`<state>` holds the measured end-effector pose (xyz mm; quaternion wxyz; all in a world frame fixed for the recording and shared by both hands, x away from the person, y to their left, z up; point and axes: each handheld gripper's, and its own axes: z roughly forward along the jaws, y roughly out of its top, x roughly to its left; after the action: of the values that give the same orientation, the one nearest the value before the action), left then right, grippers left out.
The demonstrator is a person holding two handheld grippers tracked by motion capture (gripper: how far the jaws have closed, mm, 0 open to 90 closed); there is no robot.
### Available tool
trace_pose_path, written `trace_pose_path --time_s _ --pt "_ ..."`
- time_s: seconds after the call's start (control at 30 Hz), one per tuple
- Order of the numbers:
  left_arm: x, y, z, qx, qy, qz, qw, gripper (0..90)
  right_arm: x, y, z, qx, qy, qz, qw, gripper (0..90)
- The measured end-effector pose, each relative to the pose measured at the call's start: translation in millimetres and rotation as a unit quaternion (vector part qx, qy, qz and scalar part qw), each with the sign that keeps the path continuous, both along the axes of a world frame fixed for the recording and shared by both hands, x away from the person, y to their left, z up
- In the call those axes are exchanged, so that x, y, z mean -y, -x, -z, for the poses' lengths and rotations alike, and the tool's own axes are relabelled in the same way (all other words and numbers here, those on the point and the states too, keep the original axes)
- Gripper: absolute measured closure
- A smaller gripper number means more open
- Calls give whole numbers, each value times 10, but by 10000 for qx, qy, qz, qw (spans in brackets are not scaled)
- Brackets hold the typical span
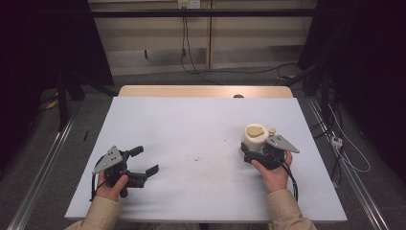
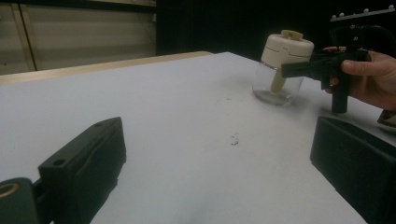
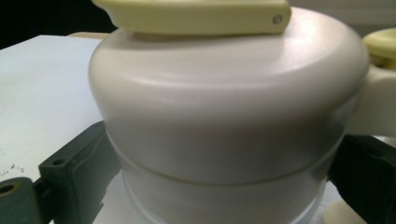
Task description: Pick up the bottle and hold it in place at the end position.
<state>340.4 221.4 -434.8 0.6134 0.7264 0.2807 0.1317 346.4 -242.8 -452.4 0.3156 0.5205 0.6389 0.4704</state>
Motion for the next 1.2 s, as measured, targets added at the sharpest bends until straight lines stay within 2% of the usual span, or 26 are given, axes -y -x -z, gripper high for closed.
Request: trace_pose_path --time_s 0.4,0.53,0.6,0.8,0.93,1.13,1.2 --pt "-2 6 3 -12 9 -14 10000 33 -39 -33 -13 42 164 79 9998 51" --pt "-10 18 4 -18 15 -5 10000 33 -54 -24 -14 63 147 91 9998 52" --pt "-6 26 3 -31 48 -8 10000 33 -73 -17 -31 88 57 0 9999 54" --pt "-18 31 0 4 37 -16 10000 33 -219 -25 -111 125 132 -269 9995 57" --pt "-38 31 -3 26 36 -18 10000 33 -287 -40 -107 191 278 -322 9989 58" --pt "-35 34 -3 31 53 -18 10000 33 -296 -37 -98 184 197 -343 9990 59" --pt "-27 37 -2 25 41 -9 10000 33 -300 -8 -89 216 258 -379 9987 59"
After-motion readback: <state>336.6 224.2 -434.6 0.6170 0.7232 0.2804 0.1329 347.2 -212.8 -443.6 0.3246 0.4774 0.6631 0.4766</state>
